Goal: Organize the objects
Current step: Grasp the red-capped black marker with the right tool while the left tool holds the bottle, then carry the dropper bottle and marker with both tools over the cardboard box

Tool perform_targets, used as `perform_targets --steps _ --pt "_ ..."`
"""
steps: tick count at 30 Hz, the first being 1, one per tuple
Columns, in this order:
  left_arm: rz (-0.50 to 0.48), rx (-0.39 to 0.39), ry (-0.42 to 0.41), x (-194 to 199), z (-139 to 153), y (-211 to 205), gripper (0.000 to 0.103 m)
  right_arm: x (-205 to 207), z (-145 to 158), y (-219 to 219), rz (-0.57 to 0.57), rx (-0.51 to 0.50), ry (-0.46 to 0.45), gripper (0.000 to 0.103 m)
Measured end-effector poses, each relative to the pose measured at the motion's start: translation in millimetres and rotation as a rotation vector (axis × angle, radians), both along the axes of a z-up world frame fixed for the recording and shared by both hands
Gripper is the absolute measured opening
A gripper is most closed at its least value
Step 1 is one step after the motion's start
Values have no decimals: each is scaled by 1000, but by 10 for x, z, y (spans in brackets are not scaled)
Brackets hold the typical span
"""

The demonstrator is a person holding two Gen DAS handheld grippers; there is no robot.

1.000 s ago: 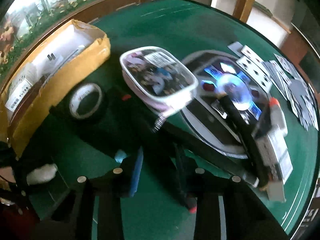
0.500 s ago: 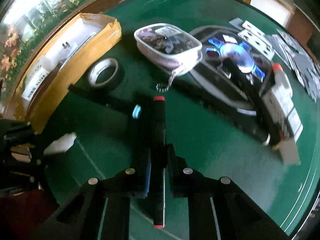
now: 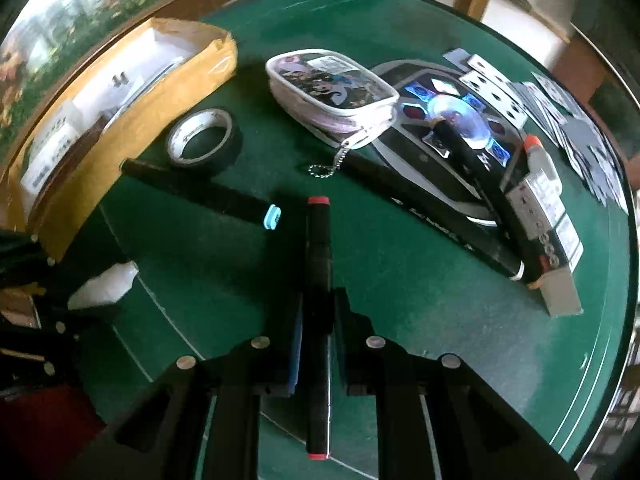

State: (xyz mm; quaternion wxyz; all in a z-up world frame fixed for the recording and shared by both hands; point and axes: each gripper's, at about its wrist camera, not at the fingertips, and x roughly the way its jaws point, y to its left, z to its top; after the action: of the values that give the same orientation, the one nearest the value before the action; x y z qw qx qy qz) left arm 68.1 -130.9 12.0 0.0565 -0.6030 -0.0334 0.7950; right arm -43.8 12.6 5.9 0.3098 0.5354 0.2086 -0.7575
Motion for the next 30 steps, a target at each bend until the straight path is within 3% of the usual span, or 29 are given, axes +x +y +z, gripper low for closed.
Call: perform_targets --steps 11,30 --pt "77 88 78 34 337 -224 26 48 352 38 -124 -197 -77 12" --pt "168 92 127 89 577 -695 26 205 518 -333 -90 -260 -89 12"
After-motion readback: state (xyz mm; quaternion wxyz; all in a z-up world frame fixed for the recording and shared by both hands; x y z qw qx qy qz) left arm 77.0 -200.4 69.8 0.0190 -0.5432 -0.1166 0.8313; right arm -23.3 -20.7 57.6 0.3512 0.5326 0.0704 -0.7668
